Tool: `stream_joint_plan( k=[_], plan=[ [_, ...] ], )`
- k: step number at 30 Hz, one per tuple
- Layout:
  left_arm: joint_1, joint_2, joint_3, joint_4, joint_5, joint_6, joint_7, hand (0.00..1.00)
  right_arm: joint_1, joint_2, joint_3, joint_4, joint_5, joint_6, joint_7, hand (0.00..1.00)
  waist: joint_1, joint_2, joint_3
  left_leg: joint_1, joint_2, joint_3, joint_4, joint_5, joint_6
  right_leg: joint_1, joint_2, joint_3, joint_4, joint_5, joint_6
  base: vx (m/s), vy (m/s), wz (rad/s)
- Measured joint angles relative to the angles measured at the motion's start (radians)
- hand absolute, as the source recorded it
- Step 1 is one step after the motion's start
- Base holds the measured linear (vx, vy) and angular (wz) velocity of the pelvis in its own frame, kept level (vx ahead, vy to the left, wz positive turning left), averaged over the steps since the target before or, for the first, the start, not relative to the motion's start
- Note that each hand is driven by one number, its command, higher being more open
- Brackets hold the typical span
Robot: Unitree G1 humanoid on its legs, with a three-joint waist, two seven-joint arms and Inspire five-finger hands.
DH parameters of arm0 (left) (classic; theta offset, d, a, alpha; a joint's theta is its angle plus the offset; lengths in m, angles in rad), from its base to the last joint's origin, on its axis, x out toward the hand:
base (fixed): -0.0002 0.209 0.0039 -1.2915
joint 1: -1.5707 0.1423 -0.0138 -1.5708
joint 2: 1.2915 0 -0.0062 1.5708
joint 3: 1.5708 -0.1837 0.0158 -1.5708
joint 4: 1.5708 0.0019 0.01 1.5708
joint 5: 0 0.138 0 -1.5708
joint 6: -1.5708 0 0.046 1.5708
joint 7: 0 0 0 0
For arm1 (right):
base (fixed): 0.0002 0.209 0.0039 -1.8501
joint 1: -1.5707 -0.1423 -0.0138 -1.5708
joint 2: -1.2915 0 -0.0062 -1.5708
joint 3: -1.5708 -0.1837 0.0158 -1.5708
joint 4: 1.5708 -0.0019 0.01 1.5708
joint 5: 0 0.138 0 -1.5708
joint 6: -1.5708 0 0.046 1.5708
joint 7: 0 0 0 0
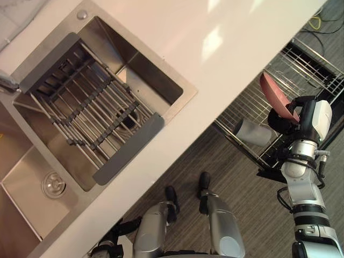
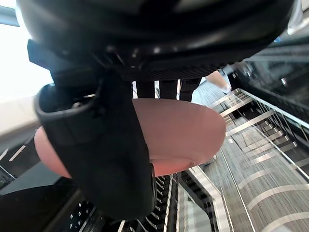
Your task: Walk over to the sink, pick up the cup, carry it to the dishwasher, place the cup inside the dishwasher, then close the dishwasher door
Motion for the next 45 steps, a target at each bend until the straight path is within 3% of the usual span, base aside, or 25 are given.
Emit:
stream_joint_plan(
  k=[14,15,22,33,37,45],
  plan=[
    [-0.101,-0.043,-0.023,-0.062,-0.028,0.037,0.016,1.0,-0.125,-0.043,0.012,0.11,0.07,0.118,-0.013,0.0,0.031,-0.01,0.015,-0.119,0.023,-0.003,0.08,-0.006,0.013,-0.079,-0.003,-0.028,-0.003,0.01,-0.008,-0.02,-0.008,0.02],
    [-0.102,-0.049,-0.019,-0.067,-0.05,0.037,0.02,1.0,-0.138,-0.049,0.012,0.11,0.07,0.132,-0.027,1.0,0.035,-0.011,0.017,-0.126,0.027,-0.002,0.084,-0.006,0.013,-0.084,-0.006,-0.038,-0.002,0.009,-0.009,0.0,0.0,0.0],
    [-0.104,-0.047,-0.02,-0.075,-0.068,0.041,0.02,1.0,-0.196,-0.075,0.011,0.114,0.068,0.186,-0.046,1.0,0.045,-0.012,0.017,-0.133,0.034,-0.002,0.085,-0.007,0.012,-0.095,-0.022,-0.082,0.018,-0.014,-0.02,0.03,-0.021,0.05],
    [-0.095,-0.053,-0.02,-0.086,-0.068,0.051,0.017,1.0,-0.21,-0.076,0.068,0.112,0.068,0.183,-0.035,1.0,0.047,-0.017,0.019,-0.109,0.027,0.005,0.065,-0.007,0.011,-0.07,-0.027,-0.089,0.006,0.018,-0.004,0.04,0.012,-0.01],
    [-0.089,-0.047,-0.02,-0.084,-0.067,0.052,0.016,1.0,-0.095,-0.047,0.061,-0.029,0.061,0.162,-0.064,1.0,0.031,-0.028,0.017,-0.067,0.012,0.002,0.019,0.015,0.017,-0.014,-0.022,-0.093,-0.063,0.055,-0.001,-0.01,0.04,0.02],
    [-0.057,-0.025,-0.006,-0.051,-0.049,0.054,0.006,1.0,0.122,0.126,-0.069,-0.313,0.046,0.143,-0.103,1.0,-0.014,-0.073,-0.012,0.019,-0.014,0.002,-0.064,0.048,0.026,0.097,-0.012,-0.097,-0.196,0.119,0.007,0.03,0.052,0.01]
  ],
)
